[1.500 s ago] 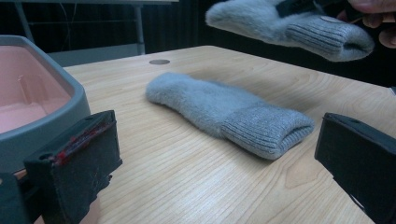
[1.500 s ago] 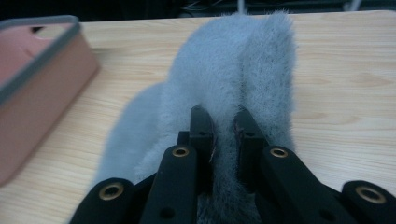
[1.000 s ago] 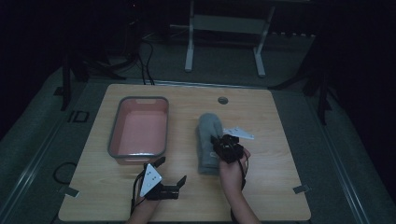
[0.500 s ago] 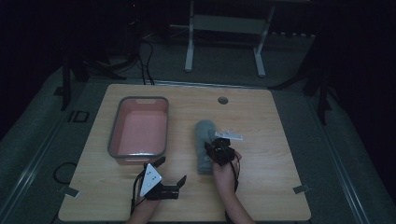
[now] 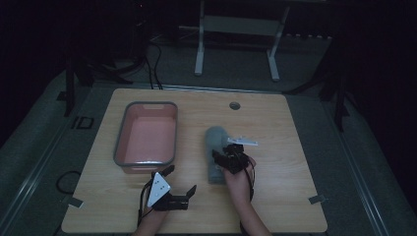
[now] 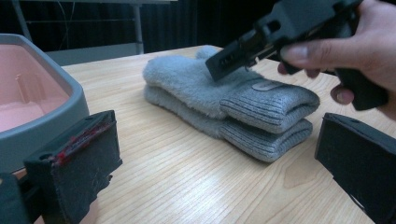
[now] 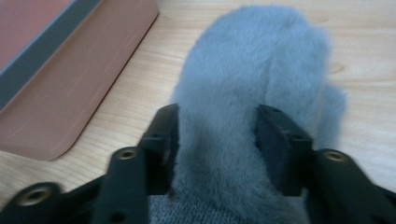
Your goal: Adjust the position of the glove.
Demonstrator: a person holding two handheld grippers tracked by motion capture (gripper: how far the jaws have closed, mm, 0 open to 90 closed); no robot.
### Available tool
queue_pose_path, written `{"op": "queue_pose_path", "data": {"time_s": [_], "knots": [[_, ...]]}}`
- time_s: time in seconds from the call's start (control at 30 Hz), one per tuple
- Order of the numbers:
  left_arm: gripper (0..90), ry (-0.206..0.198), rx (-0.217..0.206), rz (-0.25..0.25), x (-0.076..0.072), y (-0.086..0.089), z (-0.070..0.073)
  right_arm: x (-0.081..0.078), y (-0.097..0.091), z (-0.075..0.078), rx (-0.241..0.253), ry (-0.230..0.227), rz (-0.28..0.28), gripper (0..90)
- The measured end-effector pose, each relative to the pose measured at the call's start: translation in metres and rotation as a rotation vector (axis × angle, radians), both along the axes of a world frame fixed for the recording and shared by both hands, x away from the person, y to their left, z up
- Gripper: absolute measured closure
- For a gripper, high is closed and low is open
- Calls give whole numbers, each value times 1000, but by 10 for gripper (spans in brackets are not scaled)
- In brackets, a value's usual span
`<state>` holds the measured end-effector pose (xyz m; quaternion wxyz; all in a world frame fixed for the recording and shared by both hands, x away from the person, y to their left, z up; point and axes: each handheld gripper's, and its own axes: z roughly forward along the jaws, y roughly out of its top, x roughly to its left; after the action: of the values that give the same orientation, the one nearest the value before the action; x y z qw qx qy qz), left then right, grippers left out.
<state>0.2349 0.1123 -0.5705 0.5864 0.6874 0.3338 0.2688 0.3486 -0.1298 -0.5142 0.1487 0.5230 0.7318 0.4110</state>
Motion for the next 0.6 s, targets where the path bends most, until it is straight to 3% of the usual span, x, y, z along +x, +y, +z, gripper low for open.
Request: {"op": "queue_pose_path", "data": {"time_s": [0.1,0.33,0.5,0.6], "knots": [[4,-1,1,0,0,0,0,0,-1,4,-19,-16,-2,448],[4,0,1,1,0,0,0,-8,-16,14,-3,-54,1,391],[4,6,8,11,0,-1,0,-9,-37,24,31,-98,66,292],[4,17,15,28,1,-2,1,-9,-47,25,-1,-104,104,221]]}}
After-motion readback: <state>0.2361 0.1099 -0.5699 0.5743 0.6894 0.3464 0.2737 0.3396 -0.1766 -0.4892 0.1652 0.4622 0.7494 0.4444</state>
